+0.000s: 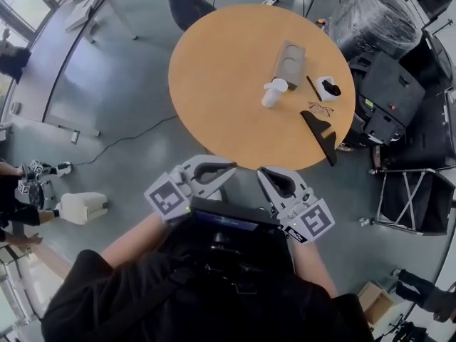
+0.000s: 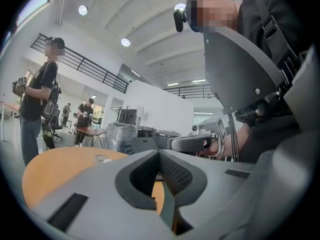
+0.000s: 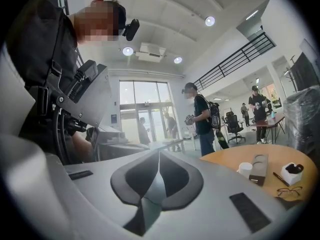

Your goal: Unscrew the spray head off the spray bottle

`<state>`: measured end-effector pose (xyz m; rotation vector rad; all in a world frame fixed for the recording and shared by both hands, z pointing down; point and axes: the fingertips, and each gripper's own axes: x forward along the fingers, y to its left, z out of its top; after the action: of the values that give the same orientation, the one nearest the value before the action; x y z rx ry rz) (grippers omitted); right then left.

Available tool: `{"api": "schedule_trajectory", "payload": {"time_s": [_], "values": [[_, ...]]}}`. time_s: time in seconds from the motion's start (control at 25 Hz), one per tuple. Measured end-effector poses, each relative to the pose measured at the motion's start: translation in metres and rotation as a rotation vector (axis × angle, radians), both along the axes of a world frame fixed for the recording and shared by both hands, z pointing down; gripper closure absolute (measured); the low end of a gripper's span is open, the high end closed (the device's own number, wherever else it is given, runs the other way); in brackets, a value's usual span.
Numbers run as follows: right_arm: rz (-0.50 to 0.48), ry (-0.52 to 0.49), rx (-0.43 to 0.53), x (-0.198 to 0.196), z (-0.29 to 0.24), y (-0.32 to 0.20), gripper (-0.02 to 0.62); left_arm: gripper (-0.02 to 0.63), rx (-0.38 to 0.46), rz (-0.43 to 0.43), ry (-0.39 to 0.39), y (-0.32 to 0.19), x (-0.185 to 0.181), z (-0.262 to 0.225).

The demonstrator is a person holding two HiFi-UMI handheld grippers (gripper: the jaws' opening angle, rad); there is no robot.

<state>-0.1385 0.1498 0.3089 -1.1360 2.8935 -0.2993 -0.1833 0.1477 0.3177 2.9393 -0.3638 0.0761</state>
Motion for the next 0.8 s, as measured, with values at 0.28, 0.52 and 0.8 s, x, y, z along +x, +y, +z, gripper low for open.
{"api": "schedule_trajectory", "payload": {"time_s": [0.28, 0.52, 0.8], "values": [[0.058, 0.013, -0.01, -0.006, 0.005, -0.021, 0.58, 0.604, -0.038, 0.045, 0.017, -0.021, -0.008, 0.011], [0.065, 0.017, -0.021, 0.021, 0.015, -0.043, 0.58, 0.604, -0.049, 0.036, 0.016, -0.044, 0.015, 0.022], [0.012, 0.013, -0.007, 0.073, 0.02, -0.073, 0.578, 0.604, -0.042, -0.032, 0.008, -0.069, 0.063, 0.025]]}}
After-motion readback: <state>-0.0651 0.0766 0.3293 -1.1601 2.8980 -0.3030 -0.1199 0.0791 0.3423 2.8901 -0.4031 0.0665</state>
